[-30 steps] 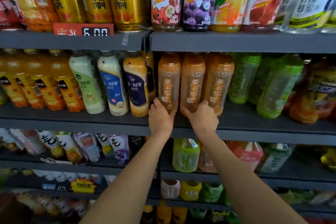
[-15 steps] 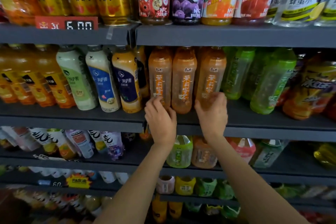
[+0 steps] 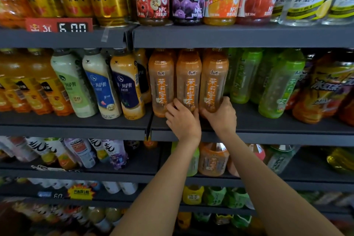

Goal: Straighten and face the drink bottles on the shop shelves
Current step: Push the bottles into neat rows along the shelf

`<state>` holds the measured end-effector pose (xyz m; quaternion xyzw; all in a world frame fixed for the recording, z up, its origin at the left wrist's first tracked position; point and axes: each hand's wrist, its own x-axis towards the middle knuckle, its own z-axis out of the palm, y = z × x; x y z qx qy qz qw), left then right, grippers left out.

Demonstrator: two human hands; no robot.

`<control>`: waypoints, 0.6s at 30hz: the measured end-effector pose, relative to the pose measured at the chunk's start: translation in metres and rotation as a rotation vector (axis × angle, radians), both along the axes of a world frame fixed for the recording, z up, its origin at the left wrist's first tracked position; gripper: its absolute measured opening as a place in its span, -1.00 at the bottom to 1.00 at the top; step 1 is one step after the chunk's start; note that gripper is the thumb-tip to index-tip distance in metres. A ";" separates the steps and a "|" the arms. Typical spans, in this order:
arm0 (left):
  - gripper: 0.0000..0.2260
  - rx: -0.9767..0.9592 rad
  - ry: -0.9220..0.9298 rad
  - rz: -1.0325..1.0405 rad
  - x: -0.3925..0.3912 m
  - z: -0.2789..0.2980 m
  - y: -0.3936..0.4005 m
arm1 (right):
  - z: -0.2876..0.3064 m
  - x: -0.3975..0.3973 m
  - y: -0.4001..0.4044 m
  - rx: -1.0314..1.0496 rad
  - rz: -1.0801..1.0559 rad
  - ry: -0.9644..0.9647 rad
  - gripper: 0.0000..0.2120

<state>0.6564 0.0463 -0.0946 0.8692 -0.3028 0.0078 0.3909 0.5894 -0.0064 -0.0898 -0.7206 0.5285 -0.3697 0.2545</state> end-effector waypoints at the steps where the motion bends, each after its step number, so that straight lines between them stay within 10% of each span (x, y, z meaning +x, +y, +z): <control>1: -0.37 -0.002 0.005 -0.001 0.000 0.000 -0.001 | -0.001 -0.001 0.001 -0.016 0.006 0.004 -0.42; 18: -0.43 -0.020 -0.059 -0.143 0.011 -0.001 0.017 | -0.005 0.001 0.012 -0.009 -0.008 0.033 -0.38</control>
